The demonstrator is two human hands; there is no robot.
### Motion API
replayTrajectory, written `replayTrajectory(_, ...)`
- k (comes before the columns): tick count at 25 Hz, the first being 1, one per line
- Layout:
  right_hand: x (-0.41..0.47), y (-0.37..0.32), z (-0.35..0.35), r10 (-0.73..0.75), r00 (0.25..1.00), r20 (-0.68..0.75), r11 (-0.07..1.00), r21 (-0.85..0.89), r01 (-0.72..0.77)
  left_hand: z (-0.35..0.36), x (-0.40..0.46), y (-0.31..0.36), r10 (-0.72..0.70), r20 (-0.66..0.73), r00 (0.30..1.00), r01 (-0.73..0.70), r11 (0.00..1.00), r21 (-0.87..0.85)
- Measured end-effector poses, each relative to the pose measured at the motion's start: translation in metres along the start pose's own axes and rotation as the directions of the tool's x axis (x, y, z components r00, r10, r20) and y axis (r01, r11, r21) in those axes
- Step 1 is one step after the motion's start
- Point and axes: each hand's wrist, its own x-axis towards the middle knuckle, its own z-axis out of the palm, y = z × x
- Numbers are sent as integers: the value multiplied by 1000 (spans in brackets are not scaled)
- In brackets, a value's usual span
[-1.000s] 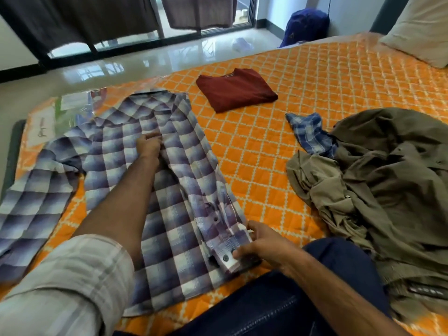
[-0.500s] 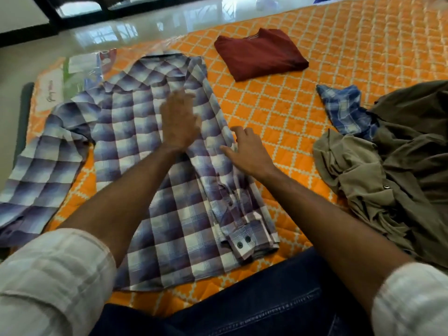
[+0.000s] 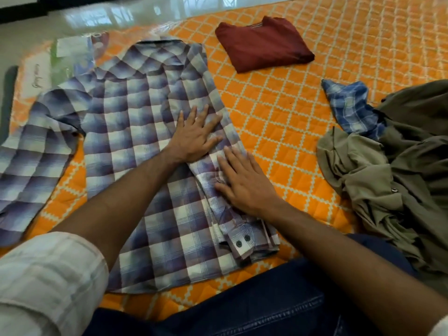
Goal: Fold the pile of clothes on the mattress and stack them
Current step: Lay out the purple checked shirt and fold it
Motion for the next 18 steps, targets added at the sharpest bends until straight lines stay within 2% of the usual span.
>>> replayTrajectory(3,-19,0,9,-45,989,138,995,-86,58,-5,0,-4,-96,23,995,97,995,-31)
replayTrajectory(6,-20,7,2,-185,970,161,977,-79,199,-12,4,-20,-216,11,976,216,976,-34)
replayTrajectory(8,6,17,-11,-184,980,78,983,-7,185,-19,9,-35,-280,9,960,280,959,-43)
replayTrajectory(12,126,42,-31,-21,998,-65,986,163,32,-24,20,-67,-375,20,927,375,926,-45)
replayTrajectory(13,161,46,-34,-14,996,-91,985,170,29,-24,21,-73,-364,10,931,364,930,-44)
replayTrajectory(15,224,50,-40,-18,996,-84,997,79,25,-24,23,-81,-300,-30,954,299,954,-34)
replayTrajectory(18,292,51,-37,-90,995,-33,987,-134,85,-25,34,-100,-104,-90,991,110,991,71)
